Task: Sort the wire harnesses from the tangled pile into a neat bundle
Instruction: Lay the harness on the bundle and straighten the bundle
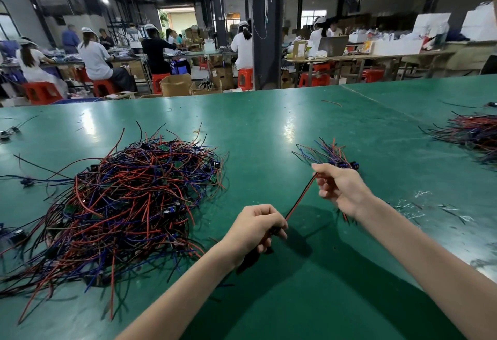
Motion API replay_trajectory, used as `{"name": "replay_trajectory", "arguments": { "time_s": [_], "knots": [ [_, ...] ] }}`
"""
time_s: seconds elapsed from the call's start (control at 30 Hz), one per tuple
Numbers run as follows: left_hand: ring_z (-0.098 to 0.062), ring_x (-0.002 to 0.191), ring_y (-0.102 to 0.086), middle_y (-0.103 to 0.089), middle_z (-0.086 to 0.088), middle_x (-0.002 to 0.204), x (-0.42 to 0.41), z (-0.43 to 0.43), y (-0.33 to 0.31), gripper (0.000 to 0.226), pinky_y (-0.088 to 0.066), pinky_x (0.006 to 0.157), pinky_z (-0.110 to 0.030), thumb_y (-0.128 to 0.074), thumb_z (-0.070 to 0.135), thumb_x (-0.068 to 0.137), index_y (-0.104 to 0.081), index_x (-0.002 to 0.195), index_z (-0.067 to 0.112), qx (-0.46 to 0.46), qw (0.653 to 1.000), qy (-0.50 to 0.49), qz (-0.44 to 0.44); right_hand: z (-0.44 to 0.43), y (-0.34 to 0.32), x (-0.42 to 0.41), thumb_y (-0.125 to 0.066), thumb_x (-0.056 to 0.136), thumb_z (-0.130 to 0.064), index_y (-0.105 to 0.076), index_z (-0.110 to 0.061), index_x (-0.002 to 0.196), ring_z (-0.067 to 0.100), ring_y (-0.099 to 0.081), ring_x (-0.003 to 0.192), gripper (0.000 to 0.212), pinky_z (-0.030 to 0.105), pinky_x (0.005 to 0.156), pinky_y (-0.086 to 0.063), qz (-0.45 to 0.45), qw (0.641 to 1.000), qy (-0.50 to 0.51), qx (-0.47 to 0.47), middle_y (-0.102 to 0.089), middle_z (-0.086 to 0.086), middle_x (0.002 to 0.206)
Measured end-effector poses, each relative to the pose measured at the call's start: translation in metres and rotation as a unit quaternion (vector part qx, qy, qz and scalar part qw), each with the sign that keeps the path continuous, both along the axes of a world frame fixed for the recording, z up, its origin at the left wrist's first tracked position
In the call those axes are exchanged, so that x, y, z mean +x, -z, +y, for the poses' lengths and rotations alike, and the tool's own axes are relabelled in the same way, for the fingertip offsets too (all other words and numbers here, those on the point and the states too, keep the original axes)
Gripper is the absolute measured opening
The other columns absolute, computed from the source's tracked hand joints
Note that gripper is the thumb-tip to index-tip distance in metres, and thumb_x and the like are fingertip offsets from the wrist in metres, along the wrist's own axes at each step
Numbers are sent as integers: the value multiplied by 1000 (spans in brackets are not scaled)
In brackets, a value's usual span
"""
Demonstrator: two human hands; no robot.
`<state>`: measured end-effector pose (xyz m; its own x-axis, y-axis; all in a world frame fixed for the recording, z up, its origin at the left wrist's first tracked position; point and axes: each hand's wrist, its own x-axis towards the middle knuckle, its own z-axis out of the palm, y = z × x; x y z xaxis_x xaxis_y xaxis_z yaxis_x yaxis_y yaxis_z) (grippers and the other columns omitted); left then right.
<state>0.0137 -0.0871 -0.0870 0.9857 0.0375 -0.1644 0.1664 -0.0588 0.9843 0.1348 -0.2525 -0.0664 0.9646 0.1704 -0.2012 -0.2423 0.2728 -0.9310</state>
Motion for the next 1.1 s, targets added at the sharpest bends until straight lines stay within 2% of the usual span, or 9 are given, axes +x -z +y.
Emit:
{"name": "replay_trajectory", "arguments": {
  "time_s": [0.2, 0.33, 0.5, 0.6, 0.67, 0.77, 0.83, 0.93, 1.1],
  "knots": [
    [-8, 32, -33, -65, -5, 59, -3, 1, -3, 21, -23, 31, -13, -55, 5, 84, -60, 65, 12, 0, 1000, 18, -1, -2, 0, 1, -59, 89, -14, -49, -9, 64, 4, -36, 32, 28, 14, 30, -31, 102, 990, -58, 77, -46, -1, 45],
    [-7, 32, -31, -66, -7, 60, -3, 1, -3, 22, -21, 31, -12, -54, 5, 84, -61, 65, 12, -6, 1000, 16, 4, 0, 8, 3, -69, 84, -13, -57, -5, 61, 7, -41, 35, 27, 20, 39, -39, -130, 986, 40, -96, -51, 5, 51],
    [-7, 32, -32, -66, -7, 61, -2, 2, -3, 20, -21, 31, -11, -55, 6, 84, -62, 66, 11, -18, 1000, 11, 11, -5, 16, 5, -75, 80, -21, -52, -15, 56, 8, -41, 46, 34, 17, 52, -36, -412, 842, 88, -337, -47, -8, 49],
    [-7, 32, -32, -66, -7, 61, -1, 1, -2, 22, -21, 31, -11, -55, 6, 84, -63, 65, 12, -18, 1000, 11, 14, -6, 19, 5, -76, 80, -15, -52, -13, 62, 15, -44, 54, 29, 21, 58, -34, -522, 751, 109, -390, -50, -4, 59],
    [-7, 32, -33, -66, -8, 61, -1, 1, -2, 21, -22, 31, -12, -55, 6, 84, -63, 65, 12, -21, 1000, 9, 15, -5, 20, 7, -76, 79, -14, -53, -11, 63, 17, -45, 56, 28, 21, 60, -34, -552, 727, 121, -390, -51, -3, 62],
    [-7, 32, -33, -66, -9, 62, 0, 2, -1, 20, -22, 31, -12, -56, 5, 84, -63, 66, 10, -26, 1000, 7, 12, -6, 19, 9, -77, 78, -17, -55, -12, 63, 12, -46, 54, 27, 17, 58, -36, -521, 761, 135, -361, -52, -5, 59],
    [-7, 32, -33, -66, -9, 62, 0, 2, -1, 20, -22, 31, -12, -55, 5, 84, -63, 66, 10, -31, 999, 7, 9, -7, 15, 10, -76, 79, -22, -56, -12, 59, 9, -46, 46, 30, 16, 53, -40, -432, 837, 124, -311, -53, -5, 54],
    [-7, 32, -32, -66, -9, 62, 1, 2, -2, 22, -22, 31, -12, -55, 4, 85, -63, 66, 11, -41, 999, 7, 4, -7, 7, 9, -74, 80, -19, -55, -7, 58, 11, -42, 36, 31, 23, 39, -40, -233, 963, 70, -117, -51, 5, 52],
    [-7, 32, -31, -66, -8, 62, 0, 1, -2, 22, -21, 32, -12, -54, 3, 86, -63, 68, 10, -41, 999, 9, -4, -6, -3, 5, -63, 87, -11, -51, -9, 66, 4, -36, 33, 24, 14, 31, -30, 55, 995, -9, 88, -46, -1, 46]
  ]
}}
